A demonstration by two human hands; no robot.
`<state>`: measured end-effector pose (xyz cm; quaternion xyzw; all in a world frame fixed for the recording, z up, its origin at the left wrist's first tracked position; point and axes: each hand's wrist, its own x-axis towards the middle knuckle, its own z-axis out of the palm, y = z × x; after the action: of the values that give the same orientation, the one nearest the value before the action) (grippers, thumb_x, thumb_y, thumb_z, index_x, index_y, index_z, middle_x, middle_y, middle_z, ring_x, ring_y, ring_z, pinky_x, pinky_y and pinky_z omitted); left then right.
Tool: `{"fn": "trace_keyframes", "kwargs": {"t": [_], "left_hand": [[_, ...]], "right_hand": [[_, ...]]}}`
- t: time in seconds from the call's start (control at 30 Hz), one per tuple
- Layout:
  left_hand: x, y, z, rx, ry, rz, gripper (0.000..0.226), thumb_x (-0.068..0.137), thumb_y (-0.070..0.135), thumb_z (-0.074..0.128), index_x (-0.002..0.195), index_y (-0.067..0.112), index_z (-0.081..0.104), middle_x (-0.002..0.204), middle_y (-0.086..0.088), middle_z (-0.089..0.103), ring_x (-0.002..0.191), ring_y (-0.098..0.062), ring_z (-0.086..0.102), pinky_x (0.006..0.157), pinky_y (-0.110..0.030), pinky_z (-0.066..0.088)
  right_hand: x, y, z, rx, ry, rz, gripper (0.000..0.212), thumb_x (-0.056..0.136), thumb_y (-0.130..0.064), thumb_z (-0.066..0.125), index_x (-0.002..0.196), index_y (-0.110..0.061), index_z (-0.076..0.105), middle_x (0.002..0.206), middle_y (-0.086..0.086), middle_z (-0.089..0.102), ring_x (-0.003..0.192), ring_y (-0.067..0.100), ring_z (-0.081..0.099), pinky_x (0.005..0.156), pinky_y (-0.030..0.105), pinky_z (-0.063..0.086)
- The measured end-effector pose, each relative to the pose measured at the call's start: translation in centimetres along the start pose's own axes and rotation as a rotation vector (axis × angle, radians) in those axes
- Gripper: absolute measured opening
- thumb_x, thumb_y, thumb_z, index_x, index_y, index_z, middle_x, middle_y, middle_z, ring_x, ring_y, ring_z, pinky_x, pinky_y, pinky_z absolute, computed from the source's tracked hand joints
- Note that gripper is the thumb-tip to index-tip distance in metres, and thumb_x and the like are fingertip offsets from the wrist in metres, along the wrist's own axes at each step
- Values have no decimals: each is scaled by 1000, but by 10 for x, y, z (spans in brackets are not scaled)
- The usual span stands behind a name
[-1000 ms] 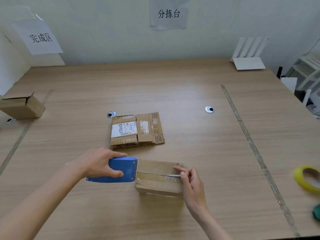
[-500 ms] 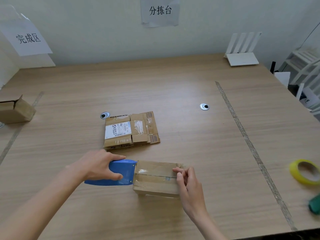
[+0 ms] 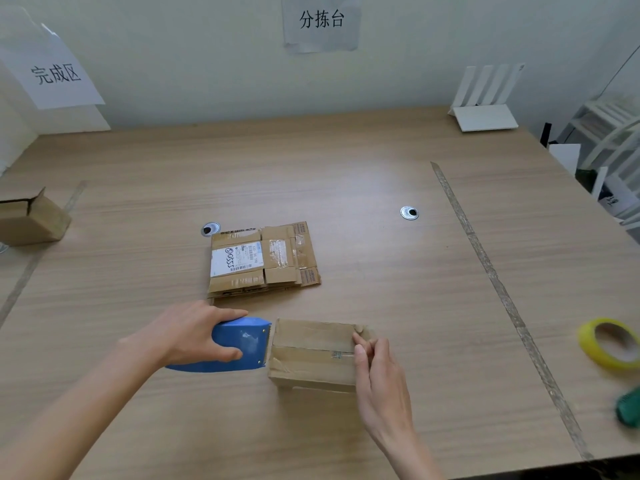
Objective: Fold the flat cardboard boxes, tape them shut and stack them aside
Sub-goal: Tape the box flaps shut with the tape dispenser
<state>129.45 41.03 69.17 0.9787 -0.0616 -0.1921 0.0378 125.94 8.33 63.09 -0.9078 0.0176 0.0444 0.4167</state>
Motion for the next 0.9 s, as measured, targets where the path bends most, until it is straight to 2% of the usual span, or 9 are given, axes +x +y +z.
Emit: {"fn": "trace_keyframes", "kwargs": {"t": [0.07,0.13,0.23,0.33,0.47,0.6,0.7,0.8,0.9], "left_hand": [[-1,0,-1,-20,-6,0,80,66,84,48,142,60,38,83,31,57,78,5,56,62,-16,44],[-2,2,-3,-49,-8,1,79,66,83,50,140,61,38,86,30,60,78,6,57,62,-17,46],[-2,4,-8,-55,-1,10,78,65,83,51,139,61,39,85,30,61,76,7,57,62,-17,47],[0,6,-16,-36,-12,11,78,64,84,50,139,61,42,88,29,62,78,5,57,66,-19,49],[9,17,-23,-6,-45,24,80,63,83,49,138,59,44,84,30,60,75,5,56,62,-18,47],[20,27,-22,0,-71,35,82,62,84,50,139,57,46,84,28,61,76,5,57,64,-21,50],[27,35,-19,-3,-88,56,81,63,84,51,139,56,46,88,27,62,79,4,57,68,-23,52],[28,40,-18,-24,-75,85,77,63,85,51,135,59,48,81,33,59,75,11,55,61,-16,42],[28,40,-17,-61,-75,84,75,61,90,50,130,62,50,80,35,60,75,12,56,61,-15,39]], "right_hand": [[0,-1,-4,31,-13,46,21,107,-41,36,90,-29,39,124,-23,64,103,14,65,81,41,51],[1,-1,-8,7,0,78,25,106,-46,33,89,-29,37,103,-18,70,84,19,66,70,42,50],[5,0,-13,-29,-2,90,27,106,-49,31,91,-27,37,81,-6,70,73,24,64,68,44,51],[7,0,-15,-31,-32,83,28,106,-50,28,92,-28,35,82,-4,71,77,23,68,70,45,53],[9,3,-18,82,-48,97,31,104,-52,27,92,-25,37,99,1,74,87,19,73,79,49,55],[9,9,-23,326,-74,163,29,106,-43,33,94,-17,41,116,-9,73,91,0,74,89,44,55],[9,15,-29,465,-114,236,29,109,-38,34,96,-12,40,118,-10,73,94,2,75,83,34,51],[6,18,-36,576,-133,285,30,110,-37,34,98,-10,40,116,-6,75,98,8,75,82,28,47],[6,21,-41,626,-152,309,31,110,-38,33,98,-11,39,115,-4,76,100,11,75,84,27,46]]}}
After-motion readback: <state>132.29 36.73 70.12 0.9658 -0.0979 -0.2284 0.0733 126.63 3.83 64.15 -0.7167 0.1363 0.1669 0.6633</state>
